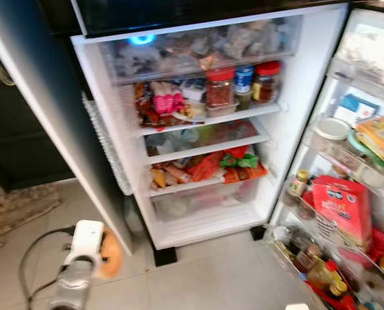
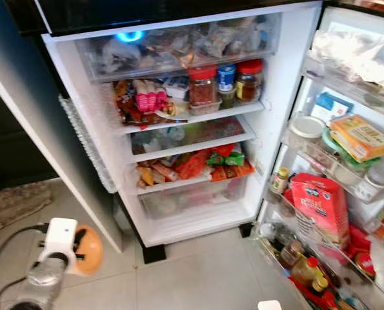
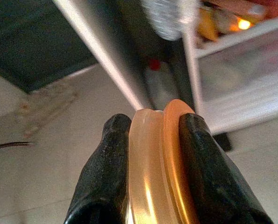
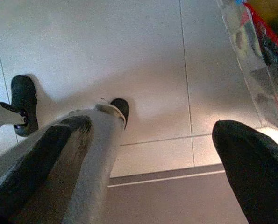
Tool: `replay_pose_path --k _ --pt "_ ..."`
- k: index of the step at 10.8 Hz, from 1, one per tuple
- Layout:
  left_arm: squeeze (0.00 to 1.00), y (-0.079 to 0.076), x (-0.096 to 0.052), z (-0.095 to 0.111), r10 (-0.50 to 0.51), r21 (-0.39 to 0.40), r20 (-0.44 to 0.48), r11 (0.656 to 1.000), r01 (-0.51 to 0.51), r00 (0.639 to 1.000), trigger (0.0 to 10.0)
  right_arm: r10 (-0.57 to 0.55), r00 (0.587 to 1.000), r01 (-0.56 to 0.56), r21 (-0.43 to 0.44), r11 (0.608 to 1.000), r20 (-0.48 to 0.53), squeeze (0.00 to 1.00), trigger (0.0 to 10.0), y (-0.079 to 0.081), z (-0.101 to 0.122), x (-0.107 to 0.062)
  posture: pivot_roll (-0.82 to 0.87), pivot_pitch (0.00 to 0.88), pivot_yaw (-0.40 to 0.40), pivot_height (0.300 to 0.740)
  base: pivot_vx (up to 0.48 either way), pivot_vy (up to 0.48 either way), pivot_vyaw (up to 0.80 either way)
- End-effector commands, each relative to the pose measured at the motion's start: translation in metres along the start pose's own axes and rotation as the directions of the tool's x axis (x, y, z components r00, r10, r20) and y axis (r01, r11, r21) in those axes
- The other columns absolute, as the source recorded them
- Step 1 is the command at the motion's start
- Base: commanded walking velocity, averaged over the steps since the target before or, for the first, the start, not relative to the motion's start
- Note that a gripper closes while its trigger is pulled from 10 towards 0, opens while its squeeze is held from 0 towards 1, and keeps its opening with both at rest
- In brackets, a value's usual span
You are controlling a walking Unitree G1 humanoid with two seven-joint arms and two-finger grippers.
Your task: Restocking fridge
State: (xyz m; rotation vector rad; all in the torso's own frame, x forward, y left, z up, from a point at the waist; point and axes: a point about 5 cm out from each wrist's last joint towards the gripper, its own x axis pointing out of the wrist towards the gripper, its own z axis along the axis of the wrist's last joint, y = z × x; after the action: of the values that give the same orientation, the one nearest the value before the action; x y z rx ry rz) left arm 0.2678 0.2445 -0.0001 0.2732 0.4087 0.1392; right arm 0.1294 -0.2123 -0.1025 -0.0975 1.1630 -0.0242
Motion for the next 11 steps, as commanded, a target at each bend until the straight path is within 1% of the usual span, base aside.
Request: replay_pose_path --k 1,2,3,4,5,6,7,8,9,10,11 --pt "0.0 0.005 0.001 0.011 0.006 -0.026 0.075 1.0 -0.004 0.997 10.0 0.002 1.0 -0.002 0.016 1.0 -0.008 0.0 10.0 0.001 -0.004 0.0 -0.04 0.0 0.046 0.74 0.0 0.0 0.0" --pt "0.0 0.0 0.003 0.021 -0.032 -0.145 0.118 0.988 0.049 0.992 10.0 -0.008 1.0 0.008 0.018 1.0 -0.006 0.0 10.0 0.0 -0.004 0.0 -0.04 0.0 0.044 0.74 0.0 0.0 0.0" --pt "0.0 -0.009 0.004 0.03 -0.055 -0.41 0.136 0.906 0.106 0.989 10.0 -0.023 1.0 0.023 0.025 0.999 0.0 0.0 10.0 -0.003 -0.003 -0.001 -0.04 0.0 0.044 0.74 0.0 0.0 0.0" --pt "0.0 -0.022 0.003 0.046 -0.086 -0.623 0.196 0.758 0.192 0.977 10.0 -0.036 0.999 0.035 0.041 0.999 0.007 0.0 10.0 -0.005 -0.002 -0.001 -0.03 0.0 0.04 0.74 0.0 0.0 0.0" --pt "0.0 -0.053 -0.003 0.072 -0.188 -0.744 0.288 0.574 0.343 0.939 10.0 -0.042 0.999 0.041 0.059 0.997 0.017 0.0 10.0 -0.006 0.0 -0.001 -0.04 0.0 0.036 0.74 0.0 0.0 0.0" --pt "0.0 -0.064 -0.006 0.076 -0.227 -0.754 0.305 0.536 0.38 0.925 10.0 -0.042 0.999 0.041 0.062 0.997 0.02 0.0 10.0 -0.006 0.0 -0.001 -0.04 0.0 0.036 0.74 0.0 0.0 0.0" --pt "0.0 -0.071 -0.017 0.067 -0.275 -0.732 0.31 0.542 0.413 0.91 10.0 -0.053 0.998 0.05 0.087 0.995 0.033 0.0 10.0 -0.008 0.0 -0.001 -0.05 0.0 0.04 0.74 0.0 0.0 0.0" --pt "0.0 -0.062 -0.022 0.056 -0.256 -0.751 0.289 0.538 0.384 0.923 10.0 -0.072 0.997 0.067 0.111 0.992 0.04 0.0 10.0 -0.011 -0.001 -0.002 -0.04 0.0 0.036 0.74 0.0 0.0 0.0" --pt "0.0 -0.059 -0.024 0.055 -0.274 -0.738 0.276 0.554 0.386 0.921 10.0 -0.081 0.996 0.076 0.12 0.99 0.037 0.0 10.0 -0.012 -0.002 -0.002 -0.03 0.0 0.034 0.74 0.0 0.0 0.0" --pt "0.0 -0.056 -0.027 0.057 -0.291 -0.725 0.278 0.561 0.399 0.915 10.0 -0.109 0.994 0.107 0.107 0.988 0.013 0.0 10.0 -0.016 -0.007 -0.003 -0.03 0.0 0.036 0.74 0.0 0.0 0.0" --pt "0.0 -0.055 -0.028 0.059 -0.306 -0.717 0.275 0.567 0.406 0.911 10.0 -0.113 0.994 0.111 0.114 0.987 0.01 0.0 10.0 -0.017 -0.007 -0.003 -0.03 0.0 0.036 0.74 0.0 0.0 -0.46"
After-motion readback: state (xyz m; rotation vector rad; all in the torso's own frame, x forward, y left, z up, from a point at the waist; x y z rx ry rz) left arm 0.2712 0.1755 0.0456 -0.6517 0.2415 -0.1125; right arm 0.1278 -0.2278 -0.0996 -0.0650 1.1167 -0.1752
